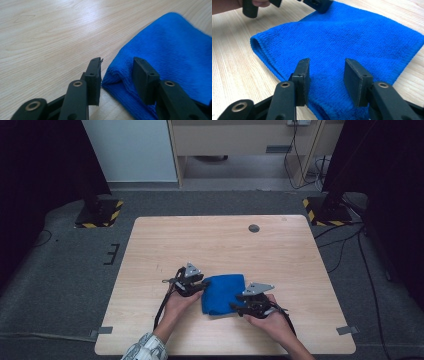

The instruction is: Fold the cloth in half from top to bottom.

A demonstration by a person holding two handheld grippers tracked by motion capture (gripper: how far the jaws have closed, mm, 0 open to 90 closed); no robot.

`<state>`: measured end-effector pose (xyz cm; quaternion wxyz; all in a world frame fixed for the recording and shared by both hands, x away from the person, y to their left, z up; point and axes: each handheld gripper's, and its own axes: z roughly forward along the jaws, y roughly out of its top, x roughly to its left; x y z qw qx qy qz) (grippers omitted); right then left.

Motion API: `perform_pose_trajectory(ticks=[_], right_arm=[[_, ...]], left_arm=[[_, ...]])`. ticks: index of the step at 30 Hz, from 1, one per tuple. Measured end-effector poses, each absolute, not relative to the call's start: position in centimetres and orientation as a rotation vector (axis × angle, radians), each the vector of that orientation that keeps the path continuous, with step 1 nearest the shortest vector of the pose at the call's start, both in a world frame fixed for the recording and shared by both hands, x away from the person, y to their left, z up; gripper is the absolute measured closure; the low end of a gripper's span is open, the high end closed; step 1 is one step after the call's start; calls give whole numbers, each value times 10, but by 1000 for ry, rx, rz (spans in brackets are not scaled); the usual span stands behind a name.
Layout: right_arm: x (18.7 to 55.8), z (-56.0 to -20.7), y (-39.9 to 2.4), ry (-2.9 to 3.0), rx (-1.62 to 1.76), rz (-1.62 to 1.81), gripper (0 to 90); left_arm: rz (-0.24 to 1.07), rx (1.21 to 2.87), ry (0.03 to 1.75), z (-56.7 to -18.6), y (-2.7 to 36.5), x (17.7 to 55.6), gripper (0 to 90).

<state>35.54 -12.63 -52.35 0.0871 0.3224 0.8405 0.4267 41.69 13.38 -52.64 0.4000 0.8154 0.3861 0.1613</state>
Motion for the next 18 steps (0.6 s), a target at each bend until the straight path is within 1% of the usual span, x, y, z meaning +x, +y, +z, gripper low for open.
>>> perform_pose_trajectory(ticks=[5,7,9,11,14,18], right_arm=[[355,-526,-124,2515,958,1265,547],[355,-527,-123,2518,952,1254,541],[355,-527,-122,2515,956,1256,523],[355,-526,-122,2512,958,1255,485],[358,-522,-122,2482,984,1256,403],[363,-515,-124,2424,1009,1263,308]], left_arm=[[449,2054,1007,-531,137,422,599],[465,2048,1018,-532,140,424,595],[455,2027,1025,-531,142,424,577],[466,2018,1013,-529,142,424,550],[470,1998,1001,-521,144,421,506],[460,1969,996,-507,150,415,383]])
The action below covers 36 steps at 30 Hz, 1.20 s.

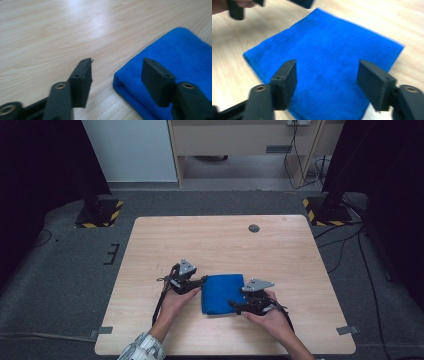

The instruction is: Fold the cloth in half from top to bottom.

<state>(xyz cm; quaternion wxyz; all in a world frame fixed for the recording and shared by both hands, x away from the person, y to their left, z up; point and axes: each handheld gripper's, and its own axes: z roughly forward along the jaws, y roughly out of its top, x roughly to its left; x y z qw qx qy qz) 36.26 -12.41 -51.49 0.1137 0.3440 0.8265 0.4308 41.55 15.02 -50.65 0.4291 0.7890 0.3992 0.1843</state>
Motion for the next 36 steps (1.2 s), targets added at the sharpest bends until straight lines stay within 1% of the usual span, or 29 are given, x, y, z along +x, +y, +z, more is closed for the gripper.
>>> perform_pose_trajectory(ticks=[1,5,10,14,19,25,29,36], right_arm=[[364,-513,-125,2402,1012,1267,285],[370,-506,-129,2350,1036,1266,215],[375,-503,-134,2309,1051,1266,158],[377,-501,-138,2293,1064,1260,114],[378,-497,-144,2285,1052,1261,102],[379,-495,-155,2274,1084,1262,97],[379,-494,-172,2244,1119,1252,93],[386,-500,-219,2173,1243,1208,95]], left_arm=[[453,1966,997,-504,152,415,338],[447,1936,995,-495,158,410,232],[439,1927,1001,-490,165,404,157],[434,1916,1007,-485,172,399,122],[447,1924,997,-483,181,392,85],[441,1913,1002,-480,191,387,66],[452,1942,1022,-482,203,384,61],[481,1982,1094,-492,233,389,61]])
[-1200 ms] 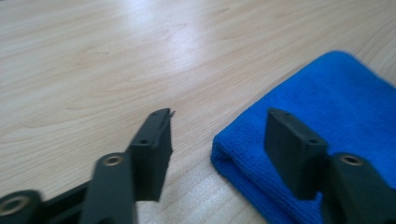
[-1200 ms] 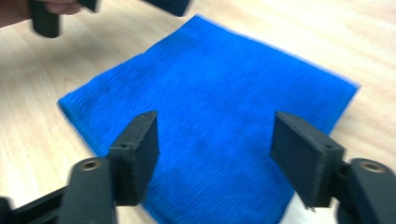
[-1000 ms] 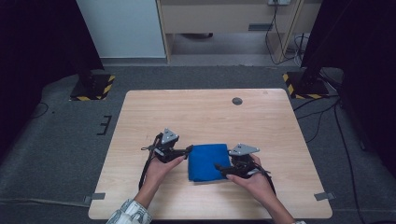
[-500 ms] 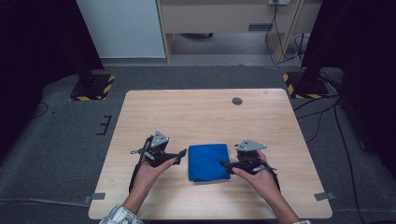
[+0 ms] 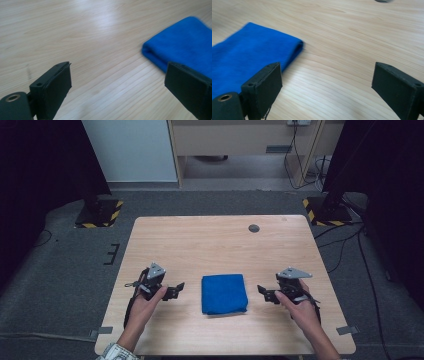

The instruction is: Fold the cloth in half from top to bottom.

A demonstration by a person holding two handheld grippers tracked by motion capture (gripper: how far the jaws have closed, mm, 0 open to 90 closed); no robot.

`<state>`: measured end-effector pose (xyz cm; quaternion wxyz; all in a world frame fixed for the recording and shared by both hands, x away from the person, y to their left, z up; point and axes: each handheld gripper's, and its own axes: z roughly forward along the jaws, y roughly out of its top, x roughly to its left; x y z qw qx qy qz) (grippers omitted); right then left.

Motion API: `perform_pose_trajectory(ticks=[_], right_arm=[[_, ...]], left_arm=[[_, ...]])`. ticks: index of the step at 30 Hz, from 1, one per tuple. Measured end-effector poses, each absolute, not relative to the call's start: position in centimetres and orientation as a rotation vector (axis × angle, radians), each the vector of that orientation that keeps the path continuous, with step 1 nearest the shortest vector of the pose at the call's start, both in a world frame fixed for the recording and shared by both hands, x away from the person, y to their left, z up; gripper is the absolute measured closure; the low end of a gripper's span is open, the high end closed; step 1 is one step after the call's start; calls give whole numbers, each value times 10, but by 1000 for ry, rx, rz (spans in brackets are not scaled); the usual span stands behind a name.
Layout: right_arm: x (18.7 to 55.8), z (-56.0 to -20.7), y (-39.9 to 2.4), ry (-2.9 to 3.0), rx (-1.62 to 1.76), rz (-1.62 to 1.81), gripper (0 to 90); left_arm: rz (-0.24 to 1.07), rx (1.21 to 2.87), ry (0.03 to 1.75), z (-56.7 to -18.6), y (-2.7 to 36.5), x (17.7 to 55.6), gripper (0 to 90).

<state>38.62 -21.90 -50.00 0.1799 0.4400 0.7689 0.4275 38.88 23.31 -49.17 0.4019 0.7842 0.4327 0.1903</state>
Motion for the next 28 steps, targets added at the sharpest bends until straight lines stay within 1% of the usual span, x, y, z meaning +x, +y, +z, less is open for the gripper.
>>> perform_pose_trajectory(ticks=[1,4,10,14,17,19,21,23,28], right_arm=[[388,-501,-225,2165,1263,1200,97],[396,-506,-241,2142,1304,1168,139],[412,-520,-259,2094,1407,1080,144],[417,-529,-259,2128,1434,1019,133],[418,-536,-258,2139,1453,983,94],[418,-538,-257,2128,1427,939,96],[417,-539,-254,2133,1402,907,79],[417,-539,-254,2136,1404,905,76],[416,-539,-253,2126,1413,902,76]], left_arm=[[483,1985,1108,-494,237,390,61],[502,2002,1159,-501,247,395,61],[510,2057,1221,-519,253,402,61],[497,2088,1230,-528,250,401,61],[485,2107,1237,-533,248,401,61],[493,2112,1226,-534,247,400,46],[494,2107,1222,-535,247,400,36],[503,2102,1212,-537,247,400,12],[502,2100,1214,-537,247,400,10]])
